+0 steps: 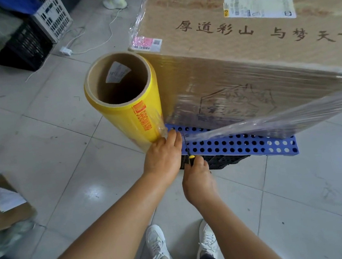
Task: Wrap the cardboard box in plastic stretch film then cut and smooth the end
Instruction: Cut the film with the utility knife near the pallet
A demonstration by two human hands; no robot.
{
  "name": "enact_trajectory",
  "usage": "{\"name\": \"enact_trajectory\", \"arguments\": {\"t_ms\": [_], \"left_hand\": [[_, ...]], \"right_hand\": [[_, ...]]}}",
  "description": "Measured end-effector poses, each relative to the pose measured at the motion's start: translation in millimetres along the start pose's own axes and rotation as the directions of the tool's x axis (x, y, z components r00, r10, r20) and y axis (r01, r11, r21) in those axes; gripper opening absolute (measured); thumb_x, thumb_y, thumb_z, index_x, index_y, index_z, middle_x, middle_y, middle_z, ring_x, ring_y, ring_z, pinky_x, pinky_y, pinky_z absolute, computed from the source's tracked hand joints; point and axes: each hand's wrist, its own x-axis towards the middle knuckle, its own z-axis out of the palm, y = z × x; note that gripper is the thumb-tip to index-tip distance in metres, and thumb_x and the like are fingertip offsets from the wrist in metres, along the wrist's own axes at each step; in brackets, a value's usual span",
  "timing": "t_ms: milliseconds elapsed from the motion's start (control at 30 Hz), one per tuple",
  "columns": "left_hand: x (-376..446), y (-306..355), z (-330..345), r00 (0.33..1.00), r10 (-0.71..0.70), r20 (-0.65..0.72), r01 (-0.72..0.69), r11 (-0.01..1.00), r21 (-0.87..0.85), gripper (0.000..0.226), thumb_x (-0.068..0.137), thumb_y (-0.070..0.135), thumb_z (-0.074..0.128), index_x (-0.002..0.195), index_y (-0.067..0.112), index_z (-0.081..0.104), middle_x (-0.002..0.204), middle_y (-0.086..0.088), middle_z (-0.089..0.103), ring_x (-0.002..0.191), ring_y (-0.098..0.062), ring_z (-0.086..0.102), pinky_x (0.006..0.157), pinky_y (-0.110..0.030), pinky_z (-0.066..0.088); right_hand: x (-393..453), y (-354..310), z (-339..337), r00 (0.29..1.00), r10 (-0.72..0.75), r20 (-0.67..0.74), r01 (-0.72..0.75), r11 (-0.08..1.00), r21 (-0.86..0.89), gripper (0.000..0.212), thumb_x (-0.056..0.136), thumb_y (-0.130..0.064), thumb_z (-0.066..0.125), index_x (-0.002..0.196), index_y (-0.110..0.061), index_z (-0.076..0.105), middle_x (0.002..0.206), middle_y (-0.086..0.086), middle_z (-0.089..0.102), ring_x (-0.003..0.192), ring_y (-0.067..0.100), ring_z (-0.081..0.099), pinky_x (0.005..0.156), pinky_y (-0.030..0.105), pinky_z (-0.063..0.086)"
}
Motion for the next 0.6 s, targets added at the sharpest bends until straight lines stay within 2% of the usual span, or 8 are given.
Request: {"name": "enact_trajectory", "arguments": {"t_ms": [33,100,167,233,300,433,600], "left_hand": [[0,1,1,1.000,-0.004,0.024,0.005,1.000,-0.027,0.058,0.066,0.006,0.071,0.122,0.002,0.056,0.127,-0.016,0.055,0.086,-0.027,0.065,0.071,-0.030,0.052],[1,2,5,0.998,-0.002,0.069,0.006,0.998,-0.058,0.056,0.088,0.004,0.048,0.140,0.002,0.029,0.150,-0.016,0.024,0.116,-0.032,0.049,0.094,-0.035,0.041],[4,0,7,0.996,-0.028,0.081,0.035,0.996,-0.077,0.055,0.093,0.003,0.037,0.144,0.004,0.017,0.154,-0.013,0.009,0.125,-0.031,0.040,0.100,-0.035,0.035],[7,-2,14,0.998,-0.017,0.052,0.022,0.995,-0.093,0.058,0.093,0.002,0.036,0.145,0.006,0.012,0.155,-0.012,0.007,0.126,-0.031,0.040,0.100,-0.036,0.035],[7,-2,23,0.996,-0.011,0.084,0.021,0.994,-0.112,0.062,0.092,0.001,0.036,0.146,0.008,0.007,0.155,-0.012,0.007,0.127,-0.031,0.038,0.101,-0.036,0.035],[9,2,36,0.994,-0.020,0.106,0.034,0.991,-0.131,0.060,0.091,0.001,0.038,0.145,0.006,0.013,0.155,-0.011,0.010,0.125,-0.031,0.041,0.101,-0.037,0.035],[18,4,45,0.991,-0.063,0.116,0.080,0.986,-0.149,0.058,0.093,0.005,0.035,0.146,0.007,0.012,0.153,-0.011,0.014,0.124,-0.033,0.041,0.099,-0.038,0.036]], "right_hand": [[7,-2,1,1.000,0.012,-0.011,-0.012,1.000,0.027,0.027,0.103,-0.023,0.031,0.123,-0.006,0.035,0.133,0.013,0.041,0.106,0.032,0.055,0.071,0.034,0.038],[24,-7,0,1.000,0.012,0.002,-0.012,1.000,0.026,0.030,0.103,-0.022,0.031,0.126,-0.004,0.036,0.134,0.015,0.041,0.111,0.031,0.053,0.073,0.035,0.040],[36,-8,0,1.000,0.006,0.014,-0.006,1.000,0.015,0.031,0.104,-0.020,0.030,0.128,-0.001,0.036,0.134,0.016,0.040,0.116,0.031,0.050,0.077,0.035,0.041],[37,-3,4,1.000,0.023,-0.001,-0.023,0.999,0.029,0.031,0.103,-0.021,0.031,0.128,-0.003,0.035,0.135,0.016,0.040,0.112,0.032,0.053,0.073,0.033,0.038],[28,5,13,1.000,0.028,0.003,-0.028,1.000,0.004,0.029,0.103,-0.021,0.032,0.127,-0.005,0.034,0.135,0.013,0.039,0.111,0.032,0.053,0.072,0.031,0.036],[28,12,22,0.999,0.045,0.003,-0.045,0.997,0.062,0.029,0.103,-0.023,0.031,0.125,-0.005,0.035,0.132,0.013,0.042,0.106,0.032,0.054,0.071,0.032,0.034],[56,7,21,0.998,0.051,0.029,-0.052,0.998,0.045,0.032,0.103,-0.022,0.031,0.129,-0.004,0.033,0.138,0.016,0.039,0.112,0.034,0.054,0.072,0.031,0.032]]}}
